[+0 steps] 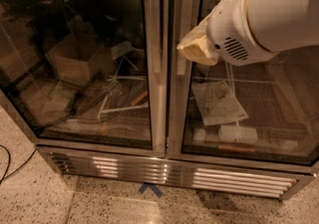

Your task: Place blue chip bag into bottom drawer

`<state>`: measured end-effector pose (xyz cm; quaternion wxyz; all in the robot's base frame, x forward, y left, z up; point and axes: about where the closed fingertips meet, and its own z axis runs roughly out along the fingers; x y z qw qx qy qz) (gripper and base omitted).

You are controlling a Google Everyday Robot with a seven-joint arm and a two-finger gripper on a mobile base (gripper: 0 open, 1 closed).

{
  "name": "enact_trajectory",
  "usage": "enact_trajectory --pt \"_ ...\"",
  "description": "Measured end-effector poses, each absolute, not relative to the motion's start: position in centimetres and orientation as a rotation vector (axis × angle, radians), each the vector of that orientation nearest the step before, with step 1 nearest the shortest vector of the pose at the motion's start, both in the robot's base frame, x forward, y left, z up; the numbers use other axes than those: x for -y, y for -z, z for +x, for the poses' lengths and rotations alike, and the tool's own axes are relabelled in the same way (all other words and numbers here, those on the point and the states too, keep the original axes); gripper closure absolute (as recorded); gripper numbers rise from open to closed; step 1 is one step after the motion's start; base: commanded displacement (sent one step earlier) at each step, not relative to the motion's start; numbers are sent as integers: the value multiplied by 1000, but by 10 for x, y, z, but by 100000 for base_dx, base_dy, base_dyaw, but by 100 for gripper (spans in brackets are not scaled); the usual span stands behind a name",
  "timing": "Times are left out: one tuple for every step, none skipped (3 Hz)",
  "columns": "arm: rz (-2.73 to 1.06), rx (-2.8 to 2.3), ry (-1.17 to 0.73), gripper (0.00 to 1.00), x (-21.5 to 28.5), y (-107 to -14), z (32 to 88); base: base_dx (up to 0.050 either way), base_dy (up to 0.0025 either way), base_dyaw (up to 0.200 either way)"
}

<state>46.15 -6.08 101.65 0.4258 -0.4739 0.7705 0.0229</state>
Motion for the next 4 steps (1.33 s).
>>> enact_trajectory --pt "-1180 -1910 -51 100 55 -1024 461 0 0 0" --pt "-1168 -1894 -49 100 48 -1030 463 0 0 0" --pt "-1153 -1885 -60 100 40 -1030 473 0 0 0" --pt "-1138 -1885 -82 100 34 -1027 489 0 0 0"
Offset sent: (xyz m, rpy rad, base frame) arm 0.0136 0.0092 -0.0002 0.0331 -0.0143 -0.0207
